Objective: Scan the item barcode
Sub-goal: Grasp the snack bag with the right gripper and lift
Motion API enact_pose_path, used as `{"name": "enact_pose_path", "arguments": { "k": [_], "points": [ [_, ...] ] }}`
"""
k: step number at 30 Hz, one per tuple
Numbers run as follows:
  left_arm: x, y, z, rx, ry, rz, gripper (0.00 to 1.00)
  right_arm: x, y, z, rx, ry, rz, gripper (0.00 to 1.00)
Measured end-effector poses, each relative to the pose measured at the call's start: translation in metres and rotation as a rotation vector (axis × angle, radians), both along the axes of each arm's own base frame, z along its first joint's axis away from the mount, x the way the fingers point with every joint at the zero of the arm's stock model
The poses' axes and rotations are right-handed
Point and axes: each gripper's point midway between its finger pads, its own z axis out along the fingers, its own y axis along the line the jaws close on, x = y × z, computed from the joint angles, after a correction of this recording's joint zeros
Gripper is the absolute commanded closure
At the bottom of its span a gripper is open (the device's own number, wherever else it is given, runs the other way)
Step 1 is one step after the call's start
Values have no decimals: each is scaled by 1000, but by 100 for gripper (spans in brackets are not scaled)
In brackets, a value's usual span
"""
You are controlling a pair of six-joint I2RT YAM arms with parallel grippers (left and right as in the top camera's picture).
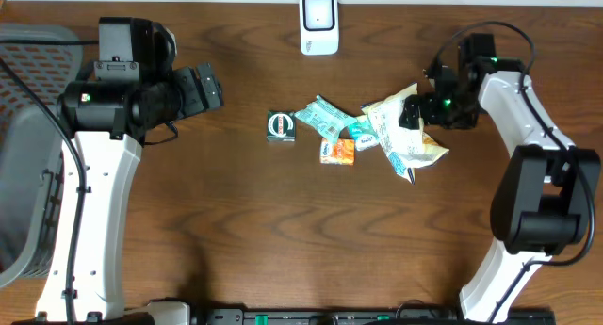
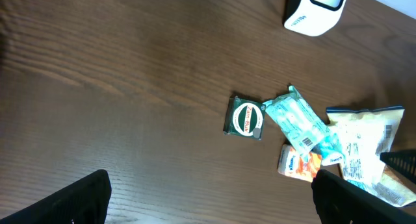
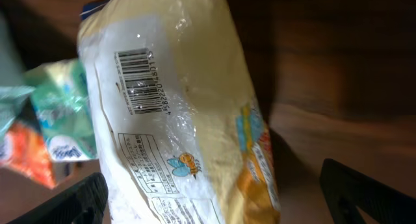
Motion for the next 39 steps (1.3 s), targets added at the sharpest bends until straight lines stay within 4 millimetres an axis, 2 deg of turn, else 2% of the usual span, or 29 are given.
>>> {"name": "enact_pose_path", "arguments": {
  "k": [4,5,6,8,9,12,14,17,19,22,23,25,28,30,31,35,36,39],
  "points": [
    [0,0,0,0,0,0,2,-1,2,-18,102,24,41,1],
    [0,0,0,0,0,0,2,-3,4,-25,122,36,50,4],
    [0,0,0,0,0,0,2,-4,9,-31,151,53,59,16],
    [0,0,0,0,0,0,2,-1,15,-28,186,40,76,86],
    [0,0,0,0,0,0,2,-1,17,-31,197,44,82,99],
    [0,0,0,0,0,0,2,-6,27,-41,263,85,81,99],
    [0,0,0,0,0,0,2,-8,35,-33,326,94,78,99],
    [0,0,0,0,0,0,2,-11,37,-26,339,107,75,99],
    [0,0,0,0,0,0,2,-12,34,-22,330,116,71,99],
    [0,0,0,0,0,0,2,-8,24,-3,268,93,68,99],
    [0,0,0,0,0,0,2,-1,15,14,204,46,54,99],
    [0,0,0,0,0,0,2,6,4,37,132,-21,43,99],
    [0,0,0,0,0,0,2,12,-12,80,-15,-138,21,99],
    [0,0,0,0,0,0,2,12,-16,101,-104,-191,9,99],
    [0,0,0,0,0,0,2,12,-16,106,-137,-201,6,99],
    [0,0,0,0,0,0,2,12,-14,100,-360,-181,-59,99],
    [0,0,0,0,0,0,2,11,-20,95,-474,-172,-106,99],
    [0,0,0,0,0,0,2,11,-30,85,-661,-183,-186,99]
  ]
}}
